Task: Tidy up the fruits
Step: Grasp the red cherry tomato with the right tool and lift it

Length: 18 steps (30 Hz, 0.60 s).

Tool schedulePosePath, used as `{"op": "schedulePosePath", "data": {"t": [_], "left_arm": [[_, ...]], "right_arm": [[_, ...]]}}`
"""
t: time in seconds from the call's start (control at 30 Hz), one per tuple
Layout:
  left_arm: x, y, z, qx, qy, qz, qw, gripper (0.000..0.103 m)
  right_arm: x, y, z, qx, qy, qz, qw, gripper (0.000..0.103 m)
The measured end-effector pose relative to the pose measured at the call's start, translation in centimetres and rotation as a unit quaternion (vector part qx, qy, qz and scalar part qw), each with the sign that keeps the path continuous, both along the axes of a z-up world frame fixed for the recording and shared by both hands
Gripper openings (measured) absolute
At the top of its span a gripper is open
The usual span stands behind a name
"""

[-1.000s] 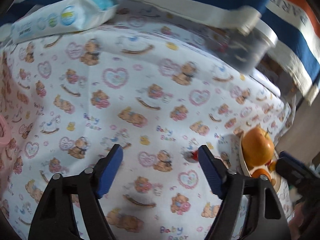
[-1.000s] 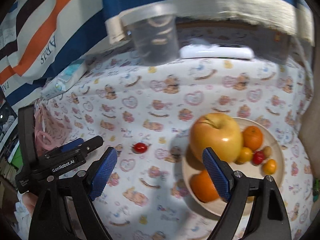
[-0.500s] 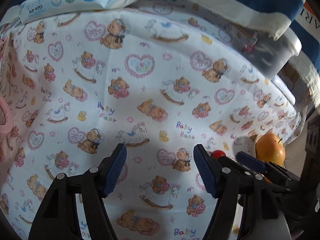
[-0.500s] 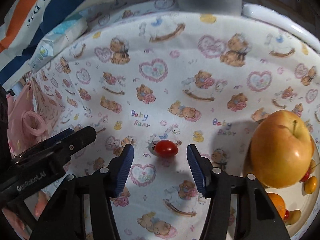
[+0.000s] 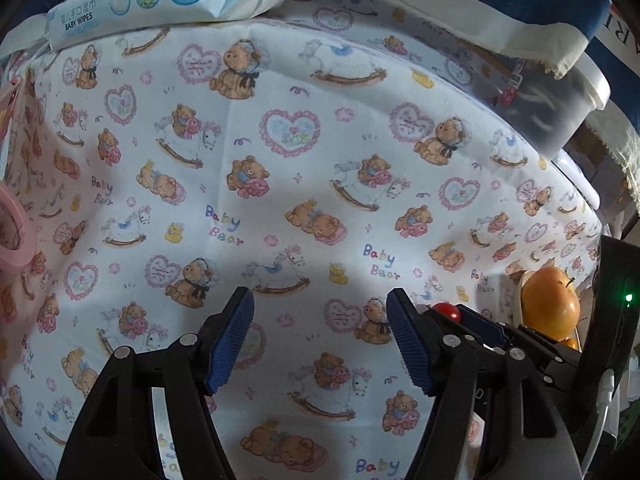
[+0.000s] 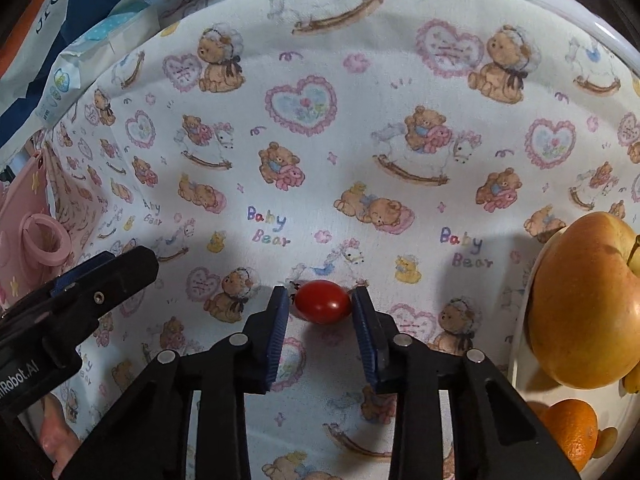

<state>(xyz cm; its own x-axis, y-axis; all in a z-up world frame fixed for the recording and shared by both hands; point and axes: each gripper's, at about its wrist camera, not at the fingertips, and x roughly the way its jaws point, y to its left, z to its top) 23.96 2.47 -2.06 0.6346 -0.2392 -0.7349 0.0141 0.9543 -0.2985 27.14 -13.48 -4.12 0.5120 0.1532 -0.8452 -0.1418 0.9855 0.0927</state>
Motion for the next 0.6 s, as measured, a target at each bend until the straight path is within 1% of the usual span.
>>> {"op": "schedulePosePath", "data": {"t": [0.17, 0.37, 0.43, 0.6], "left_arm": [[-0.4, -0.3, 0.8, 0.004, -0.021, -0.009, 0.9997, 0.067], [-1.2, -0.9, 1.7, 0.007, -0.044, -0.026, 0.9987, 0.067], [-1.5, -1.4, 2.0, 0.009, -0.05, -0.037, 0.998, 0.067], [-2.8, -3.6, 2.7, 0.033, -0.077, -0.079, 0.9934, 0.067]], "right_arm": [[-0.8, -0.6, 0.6, 0.007, -0.005, -0.003, 1.0, 0.027], [-3.2, -1.7, 1.9, -0.006, -0.019, 0.002, 1.0, 0.026], [-4.1, -2.4, 2.6, -0.003, -0.026, -0.001, 1.0, 0.026], [-6.9, -4.9, 4.8, 0.011, -0.048, -0.017, 0.999, 0.026]]}}
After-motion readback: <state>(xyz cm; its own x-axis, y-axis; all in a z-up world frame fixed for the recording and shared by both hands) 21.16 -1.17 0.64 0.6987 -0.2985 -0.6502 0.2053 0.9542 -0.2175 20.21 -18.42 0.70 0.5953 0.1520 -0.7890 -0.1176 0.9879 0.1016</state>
